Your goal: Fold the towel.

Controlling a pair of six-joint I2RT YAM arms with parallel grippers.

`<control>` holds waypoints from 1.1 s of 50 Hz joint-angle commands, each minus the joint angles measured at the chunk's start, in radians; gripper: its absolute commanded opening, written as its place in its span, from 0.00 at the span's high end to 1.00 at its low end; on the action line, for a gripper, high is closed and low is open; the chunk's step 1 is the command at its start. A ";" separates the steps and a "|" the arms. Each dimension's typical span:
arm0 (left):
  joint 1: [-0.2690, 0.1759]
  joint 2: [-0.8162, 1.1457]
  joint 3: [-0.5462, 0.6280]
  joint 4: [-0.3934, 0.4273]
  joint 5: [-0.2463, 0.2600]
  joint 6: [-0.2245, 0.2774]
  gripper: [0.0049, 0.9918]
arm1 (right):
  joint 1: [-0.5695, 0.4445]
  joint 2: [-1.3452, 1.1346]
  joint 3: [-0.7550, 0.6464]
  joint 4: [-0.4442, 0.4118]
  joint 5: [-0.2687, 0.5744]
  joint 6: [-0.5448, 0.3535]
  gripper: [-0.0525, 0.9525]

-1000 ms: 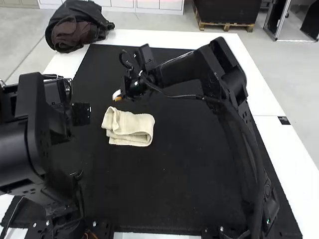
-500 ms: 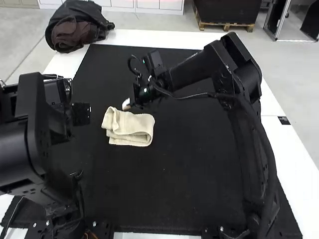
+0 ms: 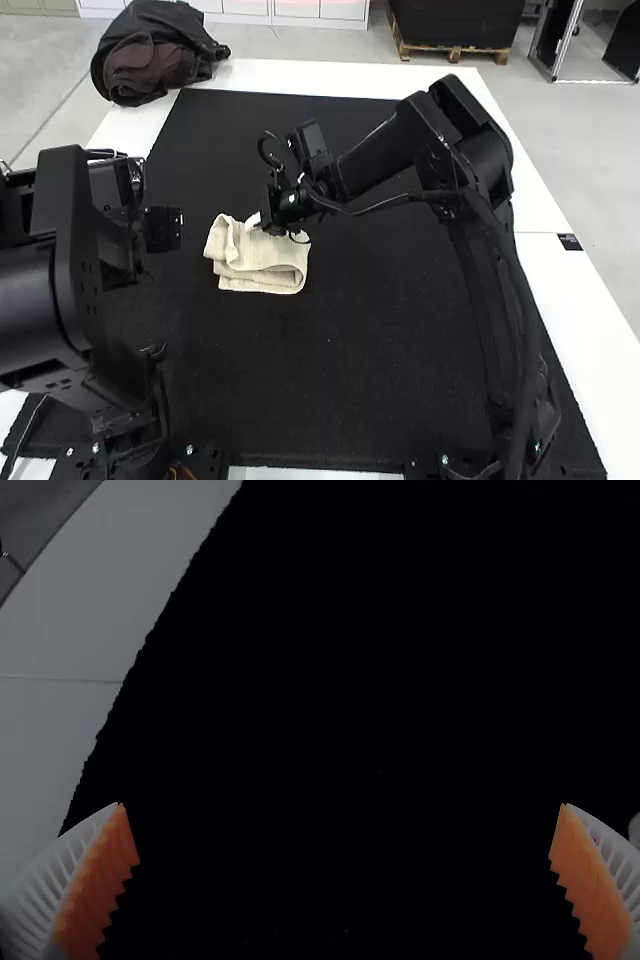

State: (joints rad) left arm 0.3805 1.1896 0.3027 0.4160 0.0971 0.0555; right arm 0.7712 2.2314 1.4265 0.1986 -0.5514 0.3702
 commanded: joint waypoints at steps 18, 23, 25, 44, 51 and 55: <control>0.003 -0.022 -0.001 0.009 0.006 0.009 0.02 | 0.048 0.011 0.032 0.022 -0.030 0.049 0.97; 0.003 -0.022 -0.004 0.009 0.007 0.009 0.02 | 0.057 0.019 0.040 0.032 -0.031 0.059 0.97; 0.003 -0.022 -0.004 0.009 0.007 0.009 0.02 | 0.060 0.022 0.045 0.032 -0.031 0.062 0.97; 0.003 -0.021 -0.004 0.006 0.006 0.007 0.02 | 0.092 0.059 0.117 0.033 -0.038 0.095 0.97; 0.003 -0.019 -0.004 0.007 0.006 0.007 0.02 | 0.115 0.066 0.126 0.033 -0.050 0.121 0.97; 0.003 -0.018 -0.004 0.007 0.006 0.006 0.02 | 0.128 0.068 0.129 0.035 -0.050 0.124 0.97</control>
State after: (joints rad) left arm 0.3805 1.1900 0.3027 0.4164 0.0975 0.0555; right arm 0.8669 2.2971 1.5223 0.2249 -0.5785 0.4686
